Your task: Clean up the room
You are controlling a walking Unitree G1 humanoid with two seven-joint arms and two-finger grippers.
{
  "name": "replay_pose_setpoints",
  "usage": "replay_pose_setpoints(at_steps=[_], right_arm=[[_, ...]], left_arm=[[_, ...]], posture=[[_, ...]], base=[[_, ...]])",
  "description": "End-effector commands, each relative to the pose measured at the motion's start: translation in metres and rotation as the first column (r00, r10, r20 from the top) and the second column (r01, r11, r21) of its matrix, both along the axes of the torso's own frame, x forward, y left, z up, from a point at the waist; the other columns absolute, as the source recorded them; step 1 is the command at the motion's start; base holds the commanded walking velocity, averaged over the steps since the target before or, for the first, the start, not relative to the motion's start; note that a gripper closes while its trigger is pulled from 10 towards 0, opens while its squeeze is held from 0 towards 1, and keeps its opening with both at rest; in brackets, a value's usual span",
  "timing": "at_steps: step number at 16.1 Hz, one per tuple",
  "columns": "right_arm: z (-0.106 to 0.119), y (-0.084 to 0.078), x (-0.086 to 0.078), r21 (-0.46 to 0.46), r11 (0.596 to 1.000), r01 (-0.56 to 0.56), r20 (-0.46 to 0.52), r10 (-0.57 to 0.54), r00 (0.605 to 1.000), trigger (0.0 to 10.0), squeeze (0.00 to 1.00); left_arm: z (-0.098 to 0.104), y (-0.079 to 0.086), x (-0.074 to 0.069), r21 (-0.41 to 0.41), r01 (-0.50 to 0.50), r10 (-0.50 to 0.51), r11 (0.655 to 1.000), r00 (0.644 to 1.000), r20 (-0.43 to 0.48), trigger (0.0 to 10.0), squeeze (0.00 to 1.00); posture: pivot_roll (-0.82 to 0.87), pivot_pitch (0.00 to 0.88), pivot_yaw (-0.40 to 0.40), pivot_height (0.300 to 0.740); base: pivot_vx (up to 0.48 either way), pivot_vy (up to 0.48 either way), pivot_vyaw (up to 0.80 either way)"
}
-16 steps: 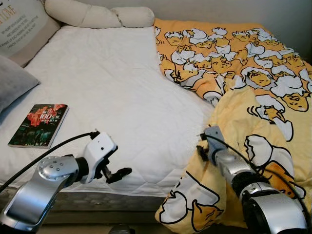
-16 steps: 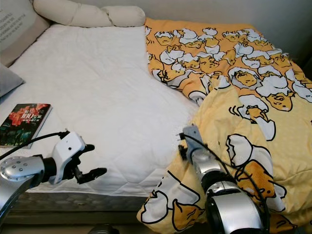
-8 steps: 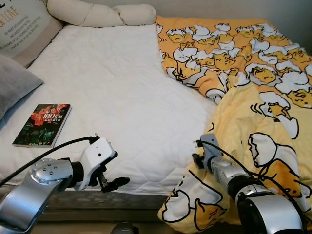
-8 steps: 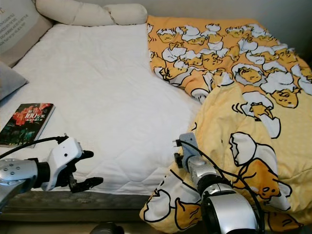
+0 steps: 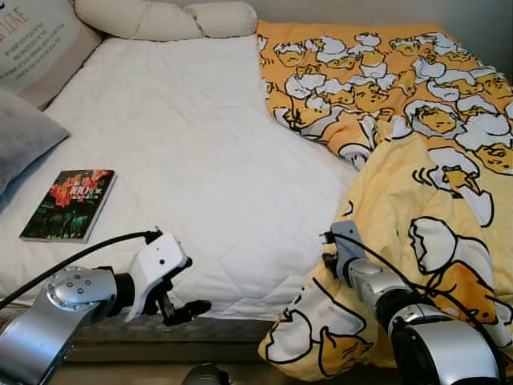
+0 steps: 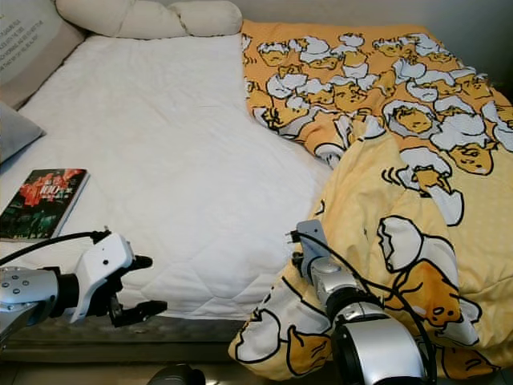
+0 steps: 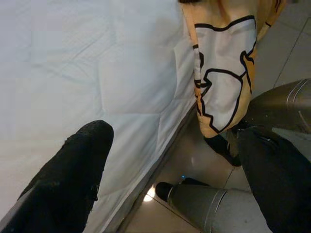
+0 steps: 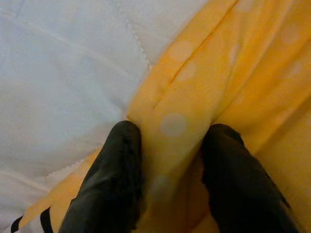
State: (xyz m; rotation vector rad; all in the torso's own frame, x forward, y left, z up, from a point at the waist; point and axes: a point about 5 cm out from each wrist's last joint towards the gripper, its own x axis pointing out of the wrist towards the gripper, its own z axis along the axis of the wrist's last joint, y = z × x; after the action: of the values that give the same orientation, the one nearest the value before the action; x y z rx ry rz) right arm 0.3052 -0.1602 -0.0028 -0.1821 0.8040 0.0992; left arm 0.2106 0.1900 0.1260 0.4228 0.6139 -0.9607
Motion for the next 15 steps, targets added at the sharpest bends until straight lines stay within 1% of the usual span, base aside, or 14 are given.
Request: replay_pose_setpoints(at_steps=[1, 8, 10, 11, 14, 15], right_arm=[[-0.007, -0.004, -0.007, -0.005, 1.000, 0.015, -0.039, -0.015, 0.999, 0.0, 0.00], [-0.004, -0.007, -0.005, 0.015, 0.999, 0.035, -0.029, -0.034, 0.999, 0.0, 0.00], [-0.005, -0.009, -0.005, 0.029, 0.997, 0.068, -0.027, -0.068, 0.997, 0.0, 0.00], [-0.005, -0.010, -0.006, 0.034, 0.997, 0.070, -0.026, -0.069, 0.997, 0.0, 0.00], [-0.001, -0.011, -0.002, 0.122, 0.990, 0.068, -0.001, -0.068, 0.998, 0.0, 0.00], [0.002, -0.010, 0.000, 0.169, 0.985, 0.045, 0.017, -0.048, 0.999, 0.0, 0.00]], left_arm=[[0.004, 0.002, 0.000, 0.010, -0.001, 0.000, 1.000, 1.000, 0.016, 10.0, 0.00], [0.005, 0.003, 0.004, 0.011, 0.003, -0.003, 1.000, 1.000, 0.023, 10.0, 0.00], [0.006, -0.002, 0.009, 0.005, 0.009, -0.010, 1.000, 0.999, 0.032, 10.0, 0.00], [0.006, -0.003, 0.011, 0.003, 0.010, -0.010, 1.000, 0.999, 0.036, 10.0, 0.00], [0.004, -0.009, 0.018, -0.009, 0.010, -0.010, 1.000, 0.998, 0.056, 10.0, 0.00], [0.004, -0.010, 0.021, -0.015, 0.009, -0.008, 1.000, 0.998, 0.063, 10.0, 0.00]], posture=[[0.24, 0.047, 0.020, 0.740], [0.23, 0.033, 0.031, 0.740], [0.21, 0.005, 0.035, 0.740], [0.21, 0.005, 0.035, 0.740], [0.18, 0.000, 0.029, 0.740], [0.17, 0.000, 0.025, 0.740]], base=[[0.000, 0.000, 0.00], [0.000, 0.000, 0.00], [0.000, 0.000, 0.00], [0.000, 0.000, 0.00], [0.000, 0.000, 0.00], [0.000, 0.000, 0.00]])
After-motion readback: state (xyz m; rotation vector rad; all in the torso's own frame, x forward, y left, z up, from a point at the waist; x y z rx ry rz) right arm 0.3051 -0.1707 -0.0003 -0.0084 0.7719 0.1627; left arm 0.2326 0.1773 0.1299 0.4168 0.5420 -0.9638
